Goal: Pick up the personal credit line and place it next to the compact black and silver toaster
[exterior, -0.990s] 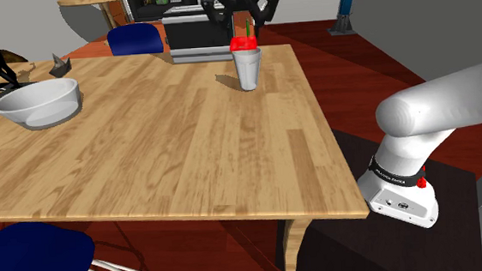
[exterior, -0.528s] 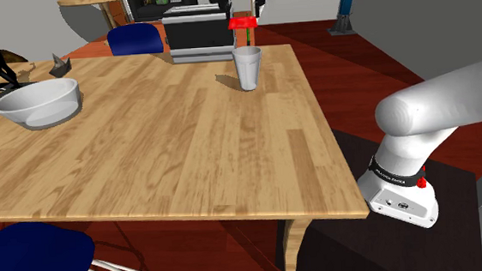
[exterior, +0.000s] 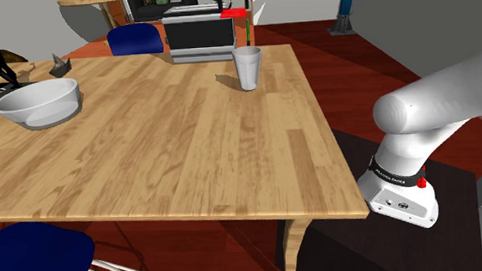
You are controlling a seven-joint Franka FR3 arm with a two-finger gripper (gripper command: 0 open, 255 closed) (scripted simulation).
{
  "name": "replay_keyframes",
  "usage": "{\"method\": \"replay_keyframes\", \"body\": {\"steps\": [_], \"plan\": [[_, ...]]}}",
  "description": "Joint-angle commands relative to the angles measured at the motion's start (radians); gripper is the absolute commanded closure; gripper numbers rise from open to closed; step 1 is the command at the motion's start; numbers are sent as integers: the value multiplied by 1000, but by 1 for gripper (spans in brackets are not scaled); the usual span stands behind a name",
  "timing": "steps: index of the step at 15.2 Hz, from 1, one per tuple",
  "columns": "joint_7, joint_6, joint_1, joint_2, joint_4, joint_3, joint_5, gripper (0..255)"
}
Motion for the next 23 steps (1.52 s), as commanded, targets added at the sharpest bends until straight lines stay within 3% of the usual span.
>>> {"method": "replay_keyframes", "body": {"steps": [1,9,12,14,15,16,17,18,19,23], "plan": [[-14,23,-39,42,23,13,-22,255],[-37,114,-241,251,132,144,-144,255],[-24,127,-355,359,200,257,-224,255],[1,121,-466,454,256,393,-310,255],[24,110,-564,517,289,518,-373,255],[30,103,-793,553,322,756,-410,255],[-12,120,-971,511,351,883,-360,255],[-83,145,-1042,428,381,865,-257,255],[-131,155,-1131,374,416,892,-189,255],[-267,146,-1460,214,600,1025,-1,255]]}}
